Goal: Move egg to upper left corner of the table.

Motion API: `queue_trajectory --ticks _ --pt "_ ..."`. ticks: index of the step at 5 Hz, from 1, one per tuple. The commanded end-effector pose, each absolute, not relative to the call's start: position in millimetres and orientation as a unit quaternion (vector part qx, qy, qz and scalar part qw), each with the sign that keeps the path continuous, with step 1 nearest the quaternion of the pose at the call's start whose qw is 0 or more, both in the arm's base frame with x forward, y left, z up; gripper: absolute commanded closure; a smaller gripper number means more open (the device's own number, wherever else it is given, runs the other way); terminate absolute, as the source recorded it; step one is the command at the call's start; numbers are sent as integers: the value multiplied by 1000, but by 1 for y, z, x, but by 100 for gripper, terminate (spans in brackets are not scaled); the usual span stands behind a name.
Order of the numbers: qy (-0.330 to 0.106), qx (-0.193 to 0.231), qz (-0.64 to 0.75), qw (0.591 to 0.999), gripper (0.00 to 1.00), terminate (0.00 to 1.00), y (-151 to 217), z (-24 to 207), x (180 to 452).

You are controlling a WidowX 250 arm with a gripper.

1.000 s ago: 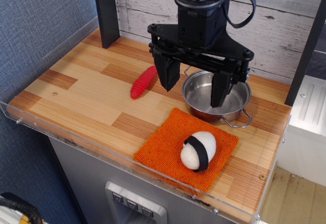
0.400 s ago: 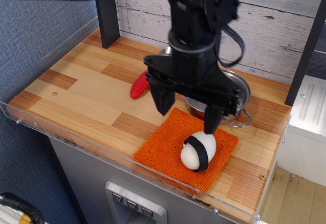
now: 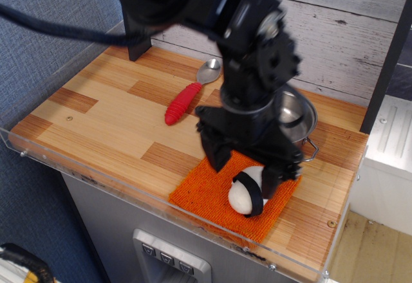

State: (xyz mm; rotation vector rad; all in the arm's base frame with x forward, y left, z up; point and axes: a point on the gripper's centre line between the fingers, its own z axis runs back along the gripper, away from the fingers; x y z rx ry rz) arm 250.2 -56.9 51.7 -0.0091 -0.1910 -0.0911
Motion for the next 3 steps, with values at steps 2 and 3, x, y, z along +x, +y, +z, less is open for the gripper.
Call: queue_trajectory --ticks 2,3 --pt "-58 -19 -71 996 0 0 -65 33 263" --pt "-59 -21 -78 995 100 0 -65 34 262"
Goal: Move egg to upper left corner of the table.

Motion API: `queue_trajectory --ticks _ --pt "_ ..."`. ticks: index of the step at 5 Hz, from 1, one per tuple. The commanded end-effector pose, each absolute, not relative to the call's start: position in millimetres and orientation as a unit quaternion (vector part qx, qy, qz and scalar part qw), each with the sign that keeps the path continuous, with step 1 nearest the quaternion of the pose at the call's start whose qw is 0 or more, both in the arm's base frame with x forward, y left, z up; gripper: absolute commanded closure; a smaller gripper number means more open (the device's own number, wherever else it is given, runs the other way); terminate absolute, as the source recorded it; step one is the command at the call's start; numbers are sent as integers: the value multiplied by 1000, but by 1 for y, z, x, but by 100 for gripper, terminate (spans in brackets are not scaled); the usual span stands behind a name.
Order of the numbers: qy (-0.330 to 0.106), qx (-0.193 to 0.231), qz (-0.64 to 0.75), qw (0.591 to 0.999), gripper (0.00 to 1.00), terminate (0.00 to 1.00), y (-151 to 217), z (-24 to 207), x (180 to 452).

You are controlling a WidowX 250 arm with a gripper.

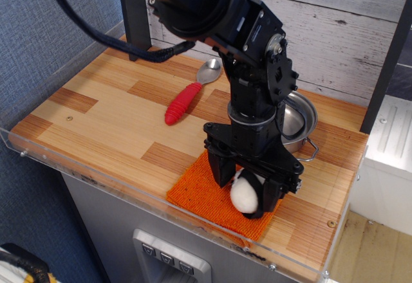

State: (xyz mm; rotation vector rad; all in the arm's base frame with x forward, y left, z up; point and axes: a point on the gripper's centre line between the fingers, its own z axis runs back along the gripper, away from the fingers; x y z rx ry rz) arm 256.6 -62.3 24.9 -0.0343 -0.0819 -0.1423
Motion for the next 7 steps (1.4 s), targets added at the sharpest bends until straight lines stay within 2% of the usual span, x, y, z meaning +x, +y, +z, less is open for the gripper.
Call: queue_trajectory --ticks 1,2,3,4,5,6,7 --pt "-59 -16 -82 995 100 0 -67 38 261" --pt "-66 -24 -93 993 100 0 -68 45 261" --pt "-105 -88 -116 984 100 0 -71 88 276" --pt "-137 -61 -111 983 100 0 -50 139 292" --pt "-124 -26 -89 988 100 0 -9 184 294" --pt "-91 36 -62 993 100 0 34 177 301" --pt "-96 76 -45 992 100 0 83 167 300"
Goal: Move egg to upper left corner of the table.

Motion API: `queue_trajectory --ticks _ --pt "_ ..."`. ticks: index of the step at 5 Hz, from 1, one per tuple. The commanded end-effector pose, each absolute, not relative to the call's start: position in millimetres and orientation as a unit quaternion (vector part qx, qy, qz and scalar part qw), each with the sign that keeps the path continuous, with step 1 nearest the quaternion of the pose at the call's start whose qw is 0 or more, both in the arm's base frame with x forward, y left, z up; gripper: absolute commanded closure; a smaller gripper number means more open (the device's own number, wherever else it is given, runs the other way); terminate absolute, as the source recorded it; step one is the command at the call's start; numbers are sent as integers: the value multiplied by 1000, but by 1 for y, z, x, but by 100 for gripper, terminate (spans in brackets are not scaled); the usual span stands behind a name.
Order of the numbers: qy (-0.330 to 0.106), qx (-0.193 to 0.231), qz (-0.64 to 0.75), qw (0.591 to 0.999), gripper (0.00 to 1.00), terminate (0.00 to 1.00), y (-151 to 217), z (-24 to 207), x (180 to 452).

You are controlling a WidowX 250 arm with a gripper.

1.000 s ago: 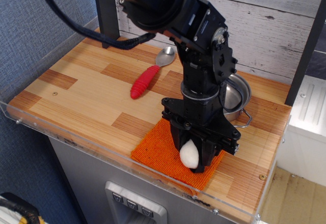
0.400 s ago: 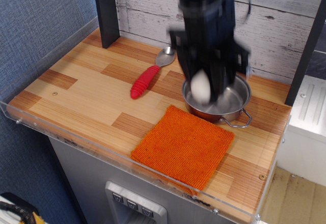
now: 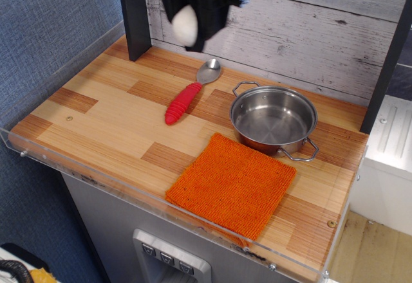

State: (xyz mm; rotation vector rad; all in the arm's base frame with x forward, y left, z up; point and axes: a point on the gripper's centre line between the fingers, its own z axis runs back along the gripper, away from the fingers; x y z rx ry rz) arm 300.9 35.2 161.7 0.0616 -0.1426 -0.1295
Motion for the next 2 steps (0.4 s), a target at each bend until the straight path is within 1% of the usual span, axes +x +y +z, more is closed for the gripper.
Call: queue_trajectory --ticks 1,2 --pt "-96 78 -26 992 100 0 116 147 298" --pt "-103 66 6 993 100 0 137 126 295"
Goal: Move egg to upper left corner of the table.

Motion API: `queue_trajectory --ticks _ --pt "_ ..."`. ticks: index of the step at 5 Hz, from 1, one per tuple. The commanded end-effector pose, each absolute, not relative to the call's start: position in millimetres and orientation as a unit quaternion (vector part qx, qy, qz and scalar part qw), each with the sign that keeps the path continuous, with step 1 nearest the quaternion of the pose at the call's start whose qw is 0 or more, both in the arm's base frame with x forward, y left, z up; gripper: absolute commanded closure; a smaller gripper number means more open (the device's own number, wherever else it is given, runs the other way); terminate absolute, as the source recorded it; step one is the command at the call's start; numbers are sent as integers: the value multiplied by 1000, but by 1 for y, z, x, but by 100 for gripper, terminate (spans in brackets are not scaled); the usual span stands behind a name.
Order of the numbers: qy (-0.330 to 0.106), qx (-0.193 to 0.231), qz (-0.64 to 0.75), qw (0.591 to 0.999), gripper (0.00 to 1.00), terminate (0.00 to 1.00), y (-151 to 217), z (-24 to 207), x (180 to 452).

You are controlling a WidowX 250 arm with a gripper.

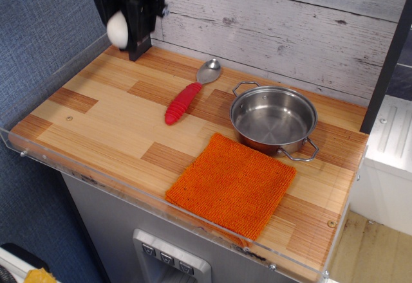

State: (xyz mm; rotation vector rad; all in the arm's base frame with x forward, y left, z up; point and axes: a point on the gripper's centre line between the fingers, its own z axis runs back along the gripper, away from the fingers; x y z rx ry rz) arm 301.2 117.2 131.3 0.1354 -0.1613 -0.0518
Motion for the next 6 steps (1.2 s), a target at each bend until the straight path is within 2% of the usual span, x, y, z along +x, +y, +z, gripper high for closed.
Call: queue_trajectory --ticks 1,2,4,5,6 --pt "-96 39 28 994 100 0 150 103 299" --pt "-91 37 42 994 100 0 160 96 309" --pt "-118 55 52 990 100 0 168 100 346" --pt "-116 59 55 990 100 0 168 96 354" --pt "-107 43 65 991 100 0 164 81 356"
